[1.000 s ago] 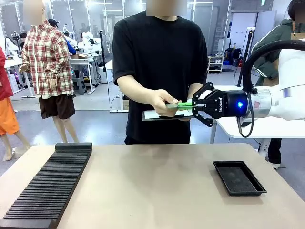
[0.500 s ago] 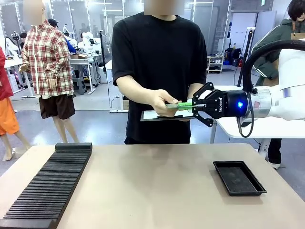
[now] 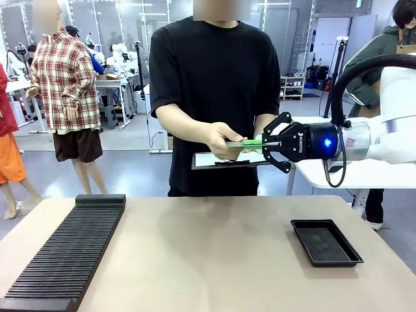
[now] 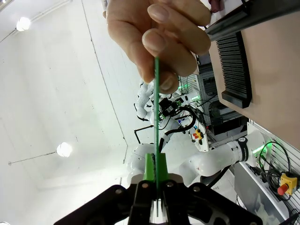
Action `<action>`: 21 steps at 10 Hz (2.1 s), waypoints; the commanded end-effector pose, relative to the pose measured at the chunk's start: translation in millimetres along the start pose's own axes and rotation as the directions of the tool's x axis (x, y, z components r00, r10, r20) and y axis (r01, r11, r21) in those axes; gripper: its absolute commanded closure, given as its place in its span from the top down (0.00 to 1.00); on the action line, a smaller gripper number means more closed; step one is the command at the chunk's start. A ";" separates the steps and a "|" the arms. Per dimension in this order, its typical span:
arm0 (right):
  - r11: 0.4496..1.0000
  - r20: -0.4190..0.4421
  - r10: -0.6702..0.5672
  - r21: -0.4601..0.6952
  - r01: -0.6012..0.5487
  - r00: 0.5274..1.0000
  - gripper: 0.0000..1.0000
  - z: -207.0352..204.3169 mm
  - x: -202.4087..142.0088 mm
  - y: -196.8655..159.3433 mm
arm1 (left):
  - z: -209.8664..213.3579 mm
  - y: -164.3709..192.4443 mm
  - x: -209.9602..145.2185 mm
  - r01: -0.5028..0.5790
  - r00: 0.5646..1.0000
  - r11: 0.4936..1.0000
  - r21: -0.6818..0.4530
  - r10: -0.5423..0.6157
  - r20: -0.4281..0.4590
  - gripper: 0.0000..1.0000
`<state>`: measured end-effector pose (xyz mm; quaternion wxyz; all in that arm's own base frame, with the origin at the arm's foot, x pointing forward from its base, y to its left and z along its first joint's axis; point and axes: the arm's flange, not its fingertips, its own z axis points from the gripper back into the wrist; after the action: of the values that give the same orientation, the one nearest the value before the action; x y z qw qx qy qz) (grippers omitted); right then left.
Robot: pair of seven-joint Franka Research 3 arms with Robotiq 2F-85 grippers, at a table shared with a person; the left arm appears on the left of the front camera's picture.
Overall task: Inspect the PCB.
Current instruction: Place the Blank PCB in the ESD tray.
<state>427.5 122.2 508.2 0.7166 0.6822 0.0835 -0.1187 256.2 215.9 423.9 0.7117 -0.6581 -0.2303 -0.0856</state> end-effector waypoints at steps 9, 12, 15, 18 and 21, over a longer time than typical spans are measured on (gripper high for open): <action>1.000 -0.004 0.008 0.001 -0.008 1.000 0.00 -0.8 -1.6 2.4 | 0.0 -3.4 -0.8 -0.001 1.000 1.000 0.012 0.001 -0.004 1.00; 1.000 -0.004 0.008 0.001 -0.008 1.000 0.00 -0.8 -1.6 2.4 | 0.0 -3.4 -0.8 -0.001 1.000 1.000 0.012 0.001 -0.004 1.00; 1.000 -0.004 0.008 0.001 -0.008 1.000 0.00 -0.8 -1.6 2.4 | 0.0 -3.4 -0.8 -0.001 1.000 1.000 0.012 0.001 -0.004 1.00; 0.991 0.028 0.111 -0.079 -0.108 0.993 0.03 15.2 -8.4 -6.7 | 0.0 -3.4 -0.8 -0.001 1.000 1.000 0.012 0.001 -0.004 1.00; 0.945 0.040 0.251 -0.226 -0.236 0.967 0.03 76.1 -16.9 -32.5 | 0.0 -3.4 -0.8 -0.001 1.000 1.000 0.012 0.001 -0.004 1.00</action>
<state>407.0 60.3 488.8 0.7899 0.6101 0.0152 -0.0606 256.2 215.8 423.9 0.7117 -0.6581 -0.2303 -0.0856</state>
